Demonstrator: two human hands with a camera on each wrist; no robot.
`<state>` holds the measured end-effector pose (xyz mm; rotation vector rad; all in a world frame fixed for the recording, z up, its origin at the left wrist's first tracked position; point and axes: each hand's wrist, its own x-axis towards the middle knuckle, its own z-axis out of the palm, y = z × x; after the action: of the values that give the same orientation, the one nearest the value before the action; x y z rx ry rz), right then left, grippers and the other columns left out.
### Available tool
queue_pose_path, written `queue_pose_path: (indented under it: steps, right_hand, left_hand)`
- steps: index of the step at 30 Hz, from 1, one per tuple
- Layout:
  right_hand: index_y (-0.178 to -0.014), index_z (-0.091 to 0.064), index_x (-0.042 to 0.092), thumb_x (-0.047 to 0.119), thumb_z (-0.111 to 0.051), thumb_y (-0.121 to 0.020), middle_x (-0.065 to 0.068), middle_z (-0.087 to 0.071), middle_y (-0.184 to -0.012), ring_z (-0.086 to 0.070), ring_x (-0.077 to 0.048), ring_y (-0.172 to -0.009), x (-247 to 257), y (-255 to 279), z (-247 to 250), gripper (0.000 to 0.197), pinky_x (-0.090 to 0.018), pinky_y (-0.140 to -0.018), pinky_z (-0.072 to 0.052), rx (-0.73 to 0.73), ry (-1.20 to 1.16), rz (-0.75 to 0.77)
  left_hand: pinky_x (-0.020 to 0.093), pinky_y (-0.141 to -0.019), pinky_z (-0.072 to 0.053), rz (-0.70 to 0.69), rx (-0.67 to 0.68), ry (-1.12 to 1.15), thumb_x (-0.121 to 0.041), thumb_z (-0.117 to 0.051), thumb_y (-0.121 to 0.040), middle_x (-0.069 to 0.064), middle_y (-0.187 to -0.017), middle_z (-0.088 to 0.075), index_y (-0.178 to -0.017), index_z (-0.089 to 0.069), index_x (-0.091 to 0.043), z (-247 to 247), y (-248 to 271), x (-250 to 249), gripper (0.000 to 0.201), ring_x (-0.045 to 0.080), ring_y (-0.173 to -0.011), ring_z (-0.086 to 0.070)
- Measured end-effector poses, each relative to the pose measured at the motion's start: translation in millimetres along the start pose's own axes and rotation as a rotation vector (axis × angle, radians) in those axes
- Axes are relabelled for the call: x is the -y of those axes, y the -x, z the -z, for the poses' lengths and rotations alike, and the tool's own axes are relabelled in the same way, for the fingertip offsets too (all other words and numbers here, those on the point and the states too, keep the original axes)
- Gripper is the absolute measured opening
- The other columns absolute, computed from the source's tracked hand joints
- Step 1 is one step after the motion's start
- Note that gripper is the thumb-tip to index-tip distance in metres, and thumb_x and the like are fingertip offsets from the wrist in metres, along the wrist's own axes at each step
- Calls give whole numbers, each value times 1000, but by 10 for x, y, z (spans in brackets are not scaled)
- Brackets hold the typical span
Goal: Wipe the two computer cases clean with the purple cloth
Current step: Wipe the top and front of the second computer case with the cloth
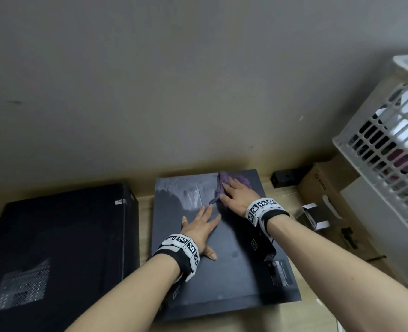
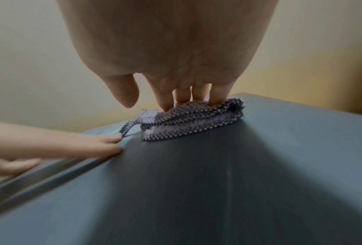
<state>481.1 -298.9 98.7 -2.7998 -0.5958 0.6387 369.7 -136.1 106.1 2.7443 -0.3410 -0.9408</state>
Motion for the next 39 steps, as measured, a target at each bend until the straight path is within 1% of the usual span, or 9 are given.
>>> queue_pose_path:
  steps: [4, 7, 9, 12, 16, 21, 26, 30, 39]
  right_hand:
    - [-156, -20, 19, 52, -33, -101, -6, -5, -165, -3, -19, -153, 129, 408, -235, 65, -32, -123, -2, -20, 1, 33]
    - [-156, -21, 21, 54, -33, -100, -3, -4, -166, -3, -17, -152, 194, 618, -386, 66, -33, -124, -5, -25, -7, 36]
    - [-157, -20, 22, 56, -32, -99, -2, -2, -166, -2, -17, -152, 223, 717, -448, 68, -34, -124, -7, -14, -1, 36]
    - [-157, -19, 21, 57, -32, -99, -2, -1, -166, -2, -16, -152, 264, 812, -498, 69, -32, -124, -6, 0, 11, 38]
    - [-158, -15, 21, 57, -29, -100, -1, 2, -166, 1, -15, -152, 286, 835, -507, 69, -33, -124, -7, 31, 25, 29]
    - [-158, -11, 26, 59, -24, -100, 3, 5, -165, 3, -12, -152, 230, 645, -421, 68, -36, -124, -8, 58, 16, 14]
    - [-158, -7, 24, 61, -21, -99, 1, 9, -165, 5, -14, -152, 167, 171, -273, 71, -38, -124, -5, 40, 34, -8]
    - [-158, -7, 23, 59, -23, -100, 0, 9, -165, 6, -16, -152, 109, -177, -70, 71, -39, -124, -2, 40, 37, -26]
    - [-158, -9, 19, 54, -27, -102, -3, 6, -165, 4, -19, -152, 147, -413, 82, 69, -35, -122, 1, 39, 23, -60]
  left_hand:
    - [61, -116, -8, -18, -112, 30, -54, -70, -78, -2, -163, 13, -155, -7, -28, -19, 213, 126, 103, 15, -150, 10]
    - [55, -117, -11, 43, -214, 44, -56, -63, -83, -2, -163, 4, -155, -9, -25, 46, 367, 339, 95, 15, -150, 2]
    - [55, -118, -12, 132, -228, 53, -57, -66, -81, 0, -163, 8, -155, -4, -21, 72, 432, 524, 103, 17, -150, 5]
    - [50, -119, -12, 236, -170, 55, -62, -71, -72, 3, -161, 18, -155, 6, -14, 42, 466, 795, 123, 19, -149, 11]
    - [44, -121, -8, 206, -79, -9, -65, -72, -69, 7, -160, 23, -153, 10, -9, -28, 463, 988, 130, 21, -149, 15]
    - [39, -122, -7, 145, -42, -86, -61, -75, -68, 10, -159, 23, -153, 11, -6, 20, 440, 1070, 133, 23, -149, 15]
    - [38, -122, -7, 117, 26, -99, -55, -82, -63, 9, -158, 26, -152, 14, -8, 77, 411, 1203, 140, 22, -148, 16]
    - [39, -123, -7, 131, -12, -101, -44, -84, -66, 9, -157, 28, -152, 16, -7, 14, 409, 1150, 137, 22, -148, 17]
    - [37, -122, -6, 141, -41, -64, -39, -86, -64, 5, -157, 29, -152, 14, -11, -38, 397, 1161, 137, 20, -147, 19]
